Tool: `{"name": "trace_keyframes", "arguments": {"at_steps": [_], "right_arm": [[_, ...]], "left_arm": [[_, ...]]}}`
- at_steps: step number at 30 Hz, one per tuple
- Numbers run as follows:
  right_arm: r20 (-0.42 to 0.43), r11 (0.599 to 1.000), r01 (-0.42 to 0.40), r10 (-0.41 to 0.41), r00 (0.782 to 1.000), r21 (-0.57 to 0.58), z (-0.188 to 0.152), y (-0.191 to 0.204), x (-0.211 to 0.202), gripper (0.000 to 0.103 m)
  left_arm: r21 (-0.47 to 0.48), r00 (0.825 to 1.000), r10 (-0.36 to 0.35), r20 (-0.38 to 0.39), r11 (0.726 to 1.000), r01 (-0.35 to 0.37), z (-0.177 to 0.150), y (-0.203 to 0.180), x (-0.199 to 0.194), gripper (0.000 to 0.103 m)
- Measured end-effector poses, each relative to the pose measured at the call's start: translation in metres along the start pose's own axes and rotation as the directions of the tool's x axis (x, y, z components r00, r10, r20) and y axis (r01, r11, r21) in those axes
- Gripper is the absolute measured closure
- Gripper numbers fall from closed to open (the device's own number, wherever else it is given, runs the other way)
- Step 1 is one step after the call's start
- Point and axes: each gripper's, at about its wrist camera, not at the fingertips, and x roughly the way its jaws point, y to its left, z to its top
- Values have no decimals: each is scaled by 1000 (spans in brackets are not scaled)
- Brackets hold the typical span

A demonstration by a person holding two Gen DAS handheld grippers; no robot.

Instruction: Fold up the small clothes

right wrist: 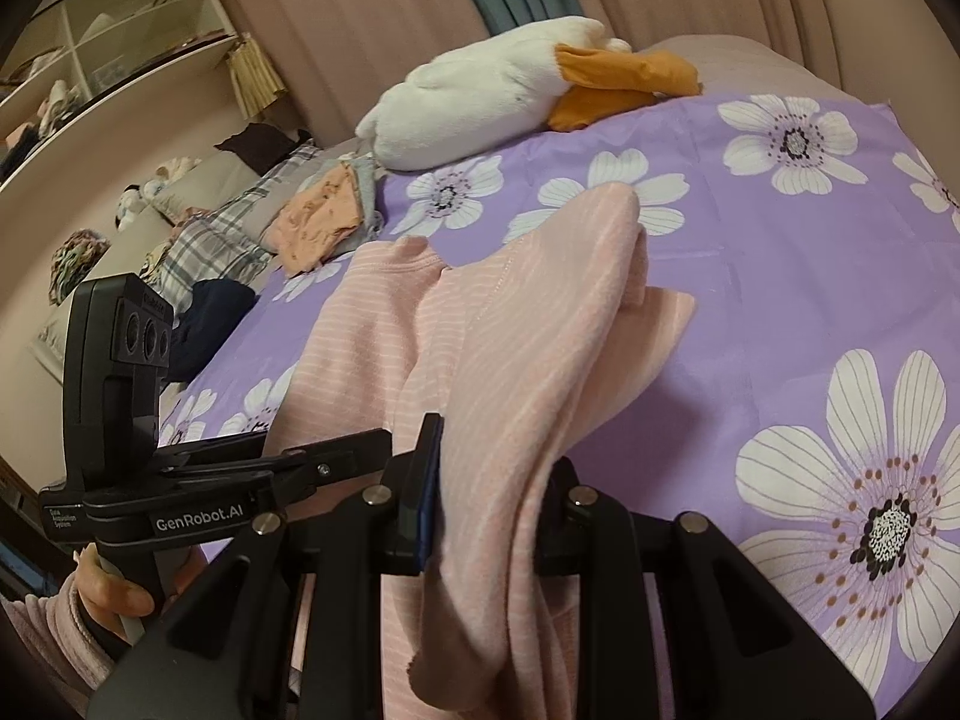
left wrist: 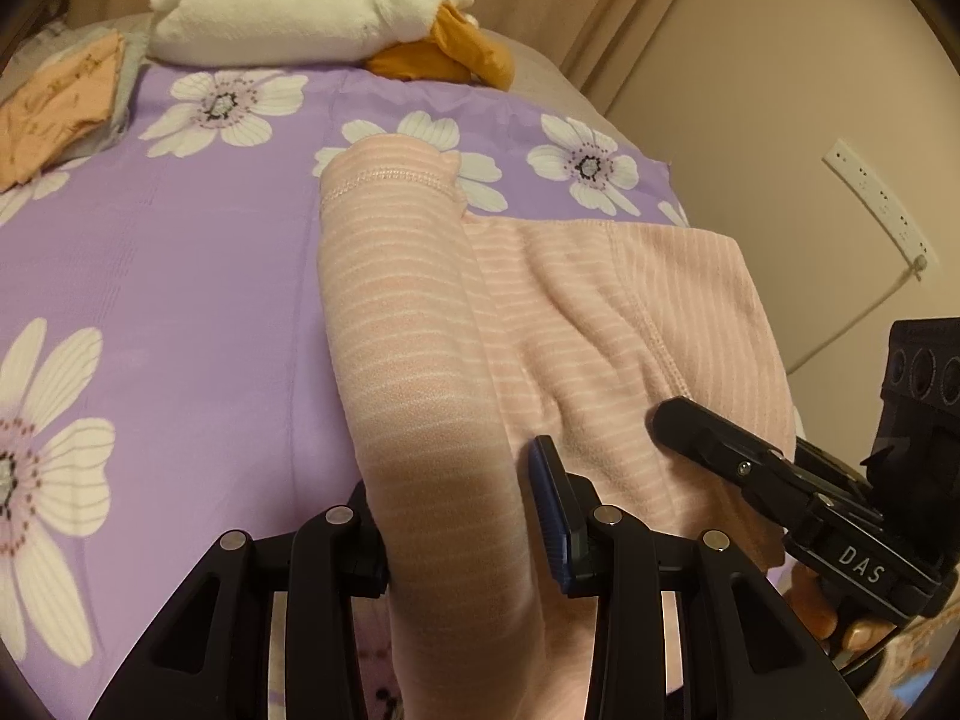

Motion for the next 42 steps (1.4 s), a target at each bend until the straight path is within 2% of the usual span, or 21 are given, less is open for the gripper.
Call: {"name": "trace_keyframes", "arguments": {"at_steps": [20,29,42], "right_arm": [[22,994,-52,54,998,-98,-5,48,-22,79],[19,988,-79,82,996,-134,2,66,-16,79],[13,980,-97,101,995,-176,13,84,-7,79]], "left_arm": [[-27,995,50,83,998,-48,-18,3,-51,66],[-48,988,92,122,995,-86,-20,12,-66,66],[-67,980,116,162,992,-106,-20,20,-77,66]]}}
